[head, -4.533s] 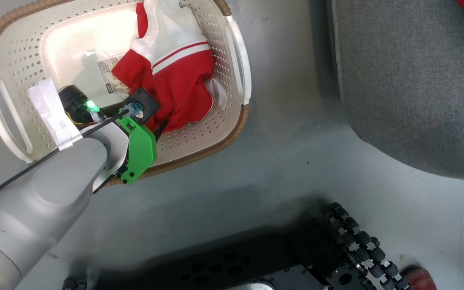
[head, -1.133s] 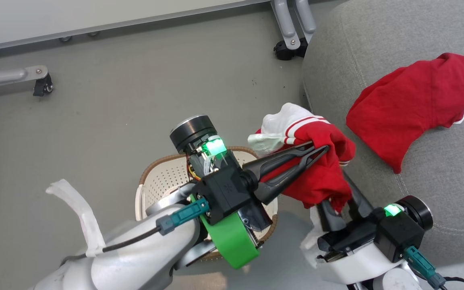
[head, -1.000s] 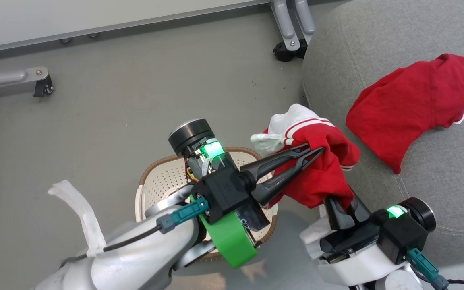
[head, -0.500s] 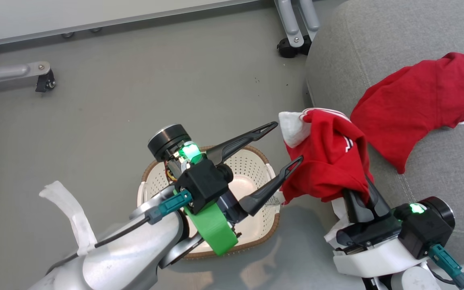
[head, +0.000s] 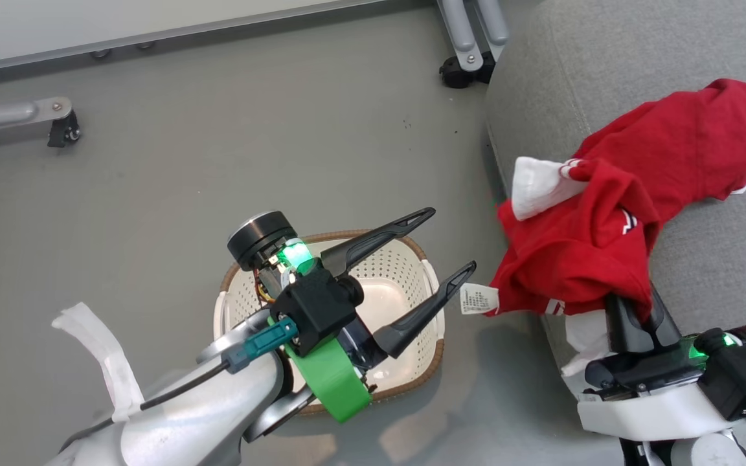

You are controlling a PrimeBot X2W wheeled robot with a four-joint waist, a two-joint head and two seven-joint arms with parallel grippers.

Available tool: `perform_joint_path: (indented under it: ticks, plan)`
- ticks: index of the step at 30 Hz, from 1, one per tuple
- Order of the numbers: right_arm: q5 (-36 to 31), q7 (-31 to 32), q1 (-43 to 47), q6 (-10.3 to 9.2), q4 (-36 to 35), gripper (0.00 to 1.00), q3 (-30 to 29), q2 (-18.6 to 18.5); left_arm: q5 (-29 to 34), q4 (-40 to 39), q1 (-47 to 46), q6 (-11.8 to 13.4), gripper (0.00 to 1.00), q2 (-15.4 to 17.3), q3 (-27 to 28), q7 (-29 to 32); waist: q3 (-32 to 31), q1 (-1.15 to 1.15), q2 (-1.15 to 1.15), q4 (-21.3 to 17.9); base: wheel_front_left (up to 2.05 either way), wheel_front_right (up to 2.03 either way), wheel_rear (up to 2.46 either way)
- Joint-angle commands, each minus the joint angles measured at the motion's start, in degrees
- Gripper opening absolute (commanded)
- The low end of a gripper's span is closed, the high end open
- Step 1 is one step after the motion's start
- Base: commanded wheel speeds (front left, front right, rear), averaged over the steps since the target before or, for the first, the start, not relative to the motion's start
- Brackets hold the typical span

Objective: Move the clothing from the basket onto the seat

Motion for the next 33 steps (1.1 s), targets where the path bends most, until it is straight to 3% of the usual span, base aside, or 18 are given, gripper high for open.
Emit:
perform_joint_path:
  ticks: [1,21,27,33]
  plan:
    - [0.2,0.0,0.6,-0.08,-1.0,0.00,-0.4,-0.1,0.2,-0.5,0.6,0.2,1.00,0.6,0.2,0.2,1.0,0.00,0.00,-1.9,0.00,0.00,0.00]
    - [6.7,-0.1,2.4,-0.08,-8.2,0.00,-4.2,0.0,2.7,-10.4,-1.5,1.3,1.00,7.2,-1.2,5.3,10.1,0.00,0.00,-18.8,0.00,0.00,0.00]
    - [8.7,-0.1,3.2,-0.08,-9.3,0.00,-5.6,0.0,3.4,-12.9,-1.7,1.5,1.00,8.8,-1.7,7.0,12.3,0.00,0.00,-21.1,0.00,0.00,0.00]
    - [10.4,-0.1,0.8,-0.08,-10.2,0.00,-8.6,-0.1,3.8,-15.3,-2.3,1.2,1.00,9.6,-2.1,7.9,14.9,0.00,0.00,-20.4,0.00,0.00,0.00]
